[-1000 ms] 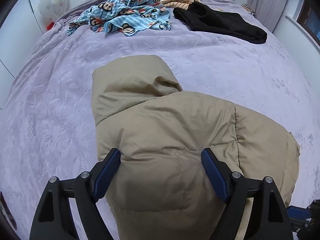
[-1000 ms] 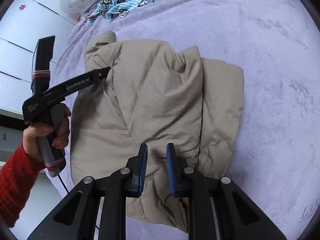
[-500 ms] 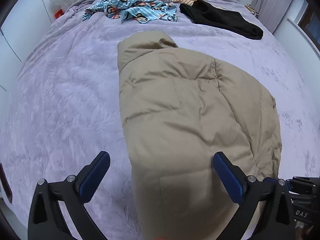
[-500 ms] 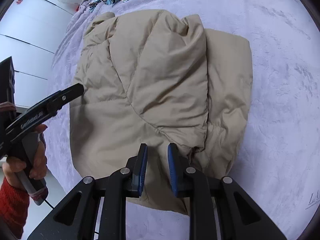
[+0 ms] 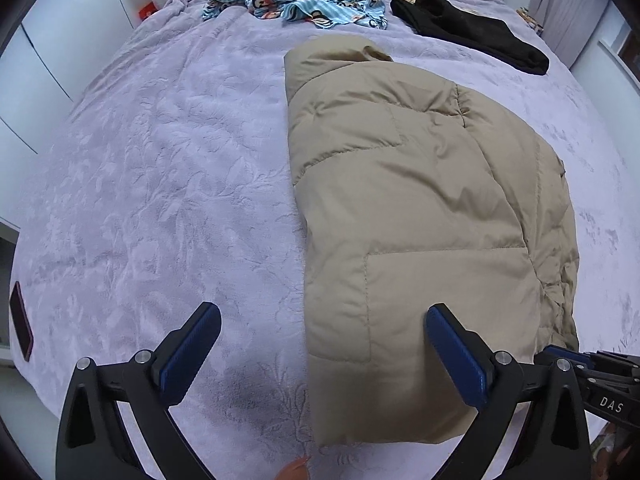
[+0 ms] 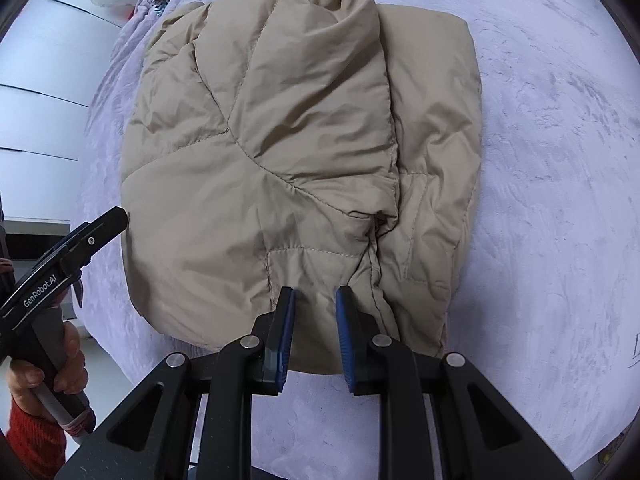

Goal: Fold large clothes

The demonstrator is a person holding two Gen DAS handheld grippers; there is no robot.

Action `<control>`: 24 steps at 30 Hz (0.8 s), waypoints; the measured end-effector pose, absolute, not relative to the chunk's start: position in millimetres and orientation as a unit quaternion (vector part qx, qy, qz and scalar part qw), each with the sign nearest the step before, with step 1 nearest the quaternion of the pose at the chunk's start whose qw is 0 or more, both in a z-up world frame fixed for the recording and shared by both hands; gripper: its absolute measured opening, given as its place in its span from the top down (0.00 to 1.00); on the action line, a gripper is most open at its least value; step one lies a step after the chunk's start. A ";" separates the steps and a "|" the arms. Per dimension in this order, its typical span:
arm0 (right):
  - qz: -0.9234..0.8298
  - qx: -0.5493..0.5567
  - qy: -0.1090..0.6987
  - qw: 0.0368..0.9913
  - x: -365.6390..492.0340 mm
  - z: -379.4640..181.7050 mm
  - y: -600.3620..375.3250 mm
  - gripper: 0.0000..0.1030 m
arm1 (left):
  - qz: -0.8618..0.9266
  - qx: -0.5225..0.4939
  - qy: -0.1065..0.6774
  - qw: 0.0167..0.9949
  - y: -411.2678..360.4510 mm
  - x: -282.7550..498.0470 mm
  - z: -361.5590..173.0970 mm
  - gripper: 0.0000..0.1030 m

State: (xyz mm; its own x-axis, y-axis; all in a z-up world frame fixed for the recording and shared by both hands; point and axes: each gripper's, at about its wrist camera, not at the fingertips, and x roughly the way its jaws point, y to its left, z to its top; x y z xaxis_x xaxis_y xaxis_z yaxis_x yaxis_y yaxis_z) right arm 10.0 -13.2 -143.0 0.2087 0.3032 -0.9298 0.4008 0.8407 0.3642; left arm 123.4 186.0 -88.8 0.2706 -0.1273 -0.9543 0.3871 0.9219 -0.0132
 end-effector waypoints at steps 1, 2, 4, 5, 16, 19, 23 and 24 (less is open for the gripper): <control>-0.035 0.280 0.628 0.725 9.0 -140.6 -13.4 0.77 | -0.165 0.116 0.579 0.790 185.6 121.6 -86.8 0.00; -0.037 0.281 0.628 0.725 7.3 -139.2 -13.8 0.77 | -0.167 0.119 0.577 0.791 185.3 119.9 -84.5 0.00; -0.039 0.284 0.626 0.725 8.6 -137.3 -12.8 0.77 | -0.178 0.106 0.577 0.790 187.2 119.0 -81.2 0.00; -0.039 0.285 0.625 0.725 8.4 -135.0 -13.6 0.77 | -0.182 0.097 0.581 0.787 189.3 118.3 -80.4 0.00; -0.028 0.278 0.601 0.749 -2.8 -101.6 -17.5 0.46 | -0.159 0.110 0.578 0.793 185.9 88.9 -63.9 0.00; -0.028 0.277 0.592 0.756 -12.3 -90.6 -21.9 0.39 | -0.155 0.120 0.571 0.797 181.8 73.6 -54.1 0.00; -0.026 0.271 0.585 0.764 -29.2 -74.4 -24.4 0.30 | -0.157 0.103 0.568 0.801 179.6 50.8 -34.4 0.00; -0.026 0.268 0.582 0.768 -33.4 -67.6 -25.1 0.25 | -0.156 0.097 0.566 0.804 179.8 44.3 -28.3 0.00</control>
State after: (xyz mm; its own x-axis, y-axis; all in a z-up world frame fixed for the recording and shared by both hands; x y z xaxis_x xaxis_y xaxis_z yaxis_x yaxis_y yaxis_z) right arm -33.4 -25.1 -67.6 0.3224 0.2729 -0.9064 0.3513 0.8547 0.3822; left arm 44.3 179.8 -28.3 0.3104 -0.1413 -0.9401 0.3606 0.9325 -0.0211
